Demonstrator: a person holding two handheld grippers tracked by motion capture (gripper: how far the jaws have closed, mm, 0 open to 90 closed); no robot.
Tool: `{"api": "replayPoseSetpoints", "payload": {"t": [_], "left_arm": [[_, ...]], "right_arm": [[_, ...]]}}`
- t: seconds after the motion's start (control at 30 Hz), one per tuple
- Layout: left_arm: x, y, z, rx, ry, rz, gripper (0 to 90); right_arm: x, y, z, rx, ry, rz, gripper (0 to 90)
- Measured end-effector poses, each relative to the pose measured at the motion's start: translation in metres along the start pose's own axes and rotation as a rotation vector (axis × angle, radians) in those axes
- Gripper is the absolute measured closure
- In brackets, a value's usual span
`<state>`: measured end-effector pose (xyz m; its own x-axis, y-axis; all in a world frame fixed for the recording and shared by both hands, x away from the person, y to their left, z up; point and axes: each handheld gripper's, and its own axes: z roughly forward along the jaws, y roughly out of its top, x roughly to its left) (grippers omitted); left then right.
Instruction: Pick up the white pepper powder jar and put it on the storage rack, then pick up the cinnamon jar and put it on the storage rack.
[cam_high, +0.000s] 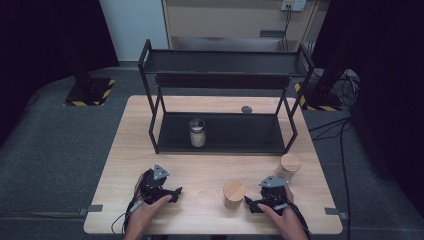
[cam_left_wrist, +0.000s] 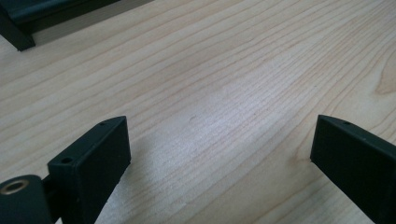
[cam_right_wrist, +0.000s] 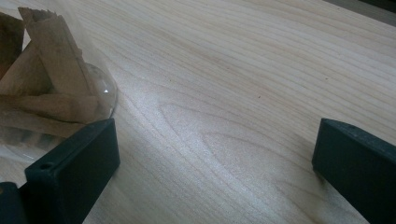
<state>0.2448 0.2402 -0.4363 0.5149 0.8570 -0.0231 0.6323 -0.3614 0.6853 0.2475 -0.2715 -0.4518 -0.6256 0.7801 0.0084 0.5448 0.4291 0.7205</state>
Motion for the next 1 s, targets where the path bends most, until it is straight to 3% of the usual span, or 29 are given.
{"api": "replayPoseSetpoints", "payload": {"t": [0.23, 0.47, 1.0], "left_arm": [[0.001, -0.008, -0.002, -0.010, -0.003, -0.019, 3.5], [-0.003, -0.016, -0.001, -0.028, 0.029, 0.009, 1.1], [-0.002, -0.016, 0.000, -0.027, 0.026, 0.008, 0.0]], "right_arm": [[0.000, 0.000, 0.000, 0.000, 0.000, 0.000, 0.6], [0.000, 0.000, 0.000, 0.000, 0.000, 0.000, 0.6], [0.001, 0.003, 0.002, 0.004, -0.001, 0.004, 0.2]]}}
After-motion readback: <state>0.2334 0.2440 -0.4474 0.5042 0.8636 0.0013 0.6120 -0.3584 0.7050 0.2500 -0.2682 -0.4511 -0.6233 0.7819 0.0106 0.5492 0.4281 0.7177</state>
